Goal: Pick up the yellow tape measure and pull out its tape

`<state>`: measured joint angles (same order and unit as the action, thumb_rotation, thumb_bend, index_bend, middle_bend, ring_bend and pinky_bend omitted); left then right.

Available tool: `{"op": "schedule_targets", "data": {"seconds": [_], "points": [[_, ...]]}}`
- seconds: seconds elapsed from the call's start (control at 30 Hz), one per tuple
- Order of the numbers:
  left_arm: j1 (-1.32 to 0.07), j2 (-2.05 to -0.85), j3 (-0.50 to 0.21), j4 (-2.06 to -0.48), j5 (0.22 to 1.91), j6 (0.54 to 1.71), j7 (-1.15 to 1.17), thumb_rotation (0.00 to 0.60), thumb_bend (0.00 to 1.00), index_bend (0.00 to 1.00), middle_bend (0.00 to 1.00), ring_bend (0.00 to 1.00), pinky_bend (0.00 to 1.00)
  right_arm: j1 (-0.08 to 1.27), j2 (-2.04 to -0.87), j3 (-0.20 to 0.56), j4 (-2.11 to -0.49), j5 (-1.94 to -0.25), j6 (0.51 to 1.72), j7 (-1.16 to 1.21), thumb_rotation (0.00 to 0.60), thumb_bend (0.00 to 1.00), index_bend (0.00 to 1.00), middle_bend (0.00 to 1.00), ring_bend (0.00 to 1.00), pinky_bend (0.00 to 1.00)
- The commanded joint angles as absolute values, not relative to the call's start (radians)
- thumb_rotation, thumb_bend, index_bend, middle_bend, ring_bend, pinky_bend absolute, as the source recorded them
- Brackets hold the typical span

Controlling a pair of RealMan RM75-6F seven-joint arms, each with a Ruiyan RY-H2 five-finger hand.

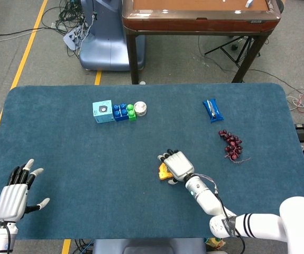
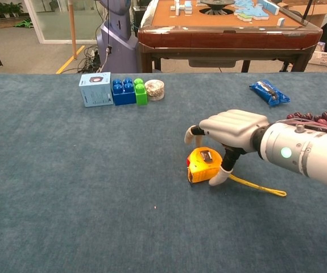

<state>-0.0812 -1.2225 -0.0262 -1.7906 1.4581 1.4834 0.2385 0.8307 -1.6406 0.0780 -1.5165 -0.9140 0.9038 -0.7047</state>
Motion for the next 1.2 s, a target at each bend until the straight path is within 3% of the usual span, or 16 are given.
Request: {"op": "schedule_targets", "data": {"seconds": [0.03, 0.37, 1.07, 1.2], "points": [[-0.081, -1.223, -0.027, -1.793, 1.456, 1.483, 0.241, 0.600, 0.10, 0.21, 0.01, 0.00, 0.00, 0.829, -1.634, 0.073, -1.516, -0.922, 0.905, -0.695, 0.600, 0.03, 0.22, 0.30, 0.18, 0.28], [-0.083, -1.228, -0.028, -1.803, 1.456, 1.480, 0.251, 0.600, 0.10, 0.20, 0.00, 0.00, 0.00, 0.836, -1.612, 0.059, -1.523, -0.940, 0.883, -0.671, 0.600, 0.18, 0.22, 0.33, 0.20, 0.28], [-0.087, -1.221, -0.033, -1.807, 1.444, 1.471, 0.251, 0.600, 0.10, 0.19, 0.00, 0.00, 0.00, 0.856, -1.638, 0.059, -1.494, -0.916, 0.881, -0.668, 0.600, 0.23, 0.29, 0.37, 0.24, 0.28], [-0.086, -1.221, -0.032, -1.804, 1.440, 1.470, 0.248, 0.600, 0.10, 0.18, 0.00, 0.00, 0.00, 0.863, -1.646, 0.060, -1.482, -0.910, 0.874, -0.668, 0.600, 0.31, 0.37, 0.42, 0.28, 0.28]]}}
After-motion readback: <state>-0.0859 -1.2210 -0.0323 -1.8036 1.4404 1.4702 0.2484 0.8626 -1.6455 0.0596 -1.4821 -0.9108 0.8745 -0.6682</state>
